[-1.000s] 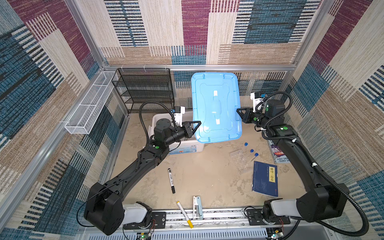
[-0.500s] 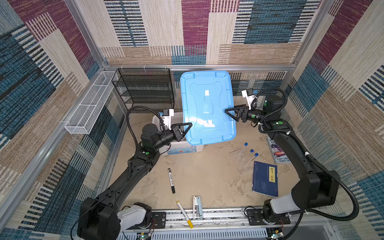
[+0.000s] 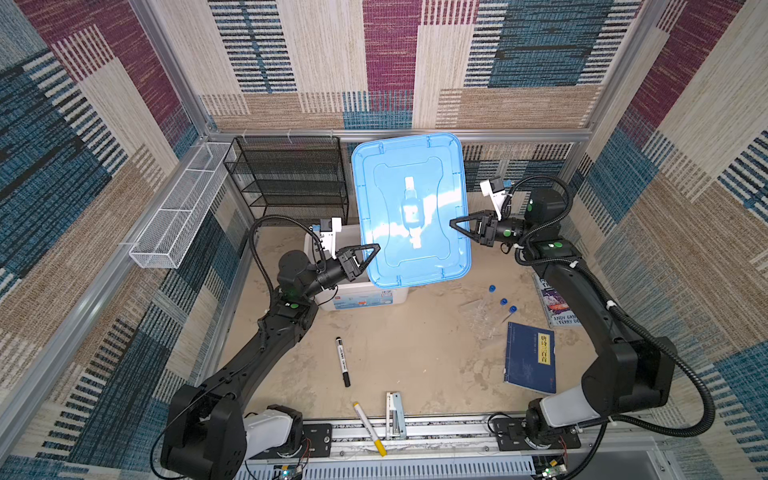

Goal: Organize the chemistry lab equipment
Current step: 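Raise the blue lid with both grippers toward the white bin, then release the lid with left gripper while right tilts it over the bin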

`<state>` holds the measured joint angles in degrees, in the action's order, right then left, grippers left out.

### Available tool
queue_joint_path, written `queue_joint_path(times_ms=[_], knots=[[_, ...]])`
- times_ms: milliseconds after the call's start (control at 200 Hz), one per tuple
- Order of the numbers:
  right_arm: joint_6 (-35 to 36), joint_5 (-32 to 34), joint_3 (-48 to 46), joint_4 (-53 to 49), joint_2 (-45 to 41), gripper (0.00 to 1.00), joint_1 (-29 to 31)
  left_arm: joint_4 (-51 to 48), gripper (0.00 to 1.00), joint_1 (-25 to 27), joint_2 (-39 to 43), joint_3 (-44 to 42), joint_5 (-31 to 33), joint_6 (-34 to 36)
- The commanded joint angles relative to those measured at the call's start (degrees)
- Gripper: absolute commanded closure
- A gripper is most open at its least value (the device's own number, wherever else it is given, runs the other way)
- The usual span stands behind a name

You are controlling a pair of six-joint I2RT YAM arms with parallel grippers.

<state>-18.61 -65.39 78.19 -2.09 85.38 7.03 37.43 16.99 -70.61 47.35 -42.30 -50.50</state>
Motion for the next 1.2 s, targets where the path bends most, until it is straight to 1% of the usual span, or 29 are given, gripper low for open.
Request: queue_joint_path(times_ms=[0,105,160,220,275,321,341,366,431,481,586,671,771,841,922,982,1122,1197], knots=[[1.0,0.0,-0.1,2.0,-0.4,0.85,0.3,0.6,0.85,0.0,0.5,0.6,0.1,1.5],[2.1,3.6,0.6,0.4,-1.0,0.86,0.3,-6.2,0.70,-0.3,1.6,0.9,2.9,4.1],[3.1,7.0,1.3,-1.2,-1.6,0.90,0.6,-9.1,0.62,-0.6,2.2,1.1,4.2,5.0],[3.9,11.2,1.6,-1.9,-2.6,0.92,1.0,-13.5,0.46,-1.0,2.9,2.0,6.3,5.8],[4.3,15.0,1.8,-2.2,-3.8,0.92,1.5,-16.6,0.29,-1.4,4.0,2.2,8.6,6.9],[4.9,19.2,2.3,-2.8,-4.7,0.92,2.2,-23.2,0.15,-1.8,5.7,2.9,14.8,8.2],[5.5,21.5,2.6,-3.3,-5.2,0.91,2.6,-27.2,0.06,-2.0,6.6,3.7,17.3,9.1],[6.6,24.7,3.3,-4.3,-5.6,0.91,3.4,-32.3,0.00,-2.2,7.5,4.9,20.1,10.3],[11.1,36.4,5.5,-7.1,-6.7,0.91,7.2,-42.7,0.00,-3.0,9.2,8.7,25.2,13.6],[15.1,45.8,7.4,-8.6,-6.8,0.90,11.2,-46.1,0.00,-4.2,10.1,10.5,25.2,14.3],[22.1,60.2,10.0,-8.2,-5.7,0.91,18.6,-48.0,0.01,-7.5,11.1,13.6,20.0,12.2],[26.8,69.9,11.7,-7.6,-3.6,0.91,23.3,-49.0,0.01,-10.9,11.3,16.1,15.1,10.0],[32.6,79.6,14.0,-7.4,-0.2,0.91,28.0,-47.8,0.02,-16.9,10.6,17.8,9.7,4.6],[36.8,84.0,14.5,-5.5,1.2,0.91,30.6,-44.4,0.03,-21.0,9.8,17.8,5.1,-0.5],[39.9,85.5,13.8,-3.1,1.9,0.91,32.6,-39.2,0.04,-23.7,9.3,17.2,3.0,-6.3],[42.7,87.4,13.1,-1.5,2.6,0.91,34.2,-36.2,0.04,-23.9,8.8,17.5,2.4,-9.4],[49.1,90.3,10.2,1.9,3.5,0.91,37.7,-33.8,0.03,-23.9,7.5,20.3,2.6,-14.5],[50.3,90.3,9.5,2.7,3.6,0.91,38.7,-35.1,0.03,-23.9,6.7,23.3,3.1,-14.6]])
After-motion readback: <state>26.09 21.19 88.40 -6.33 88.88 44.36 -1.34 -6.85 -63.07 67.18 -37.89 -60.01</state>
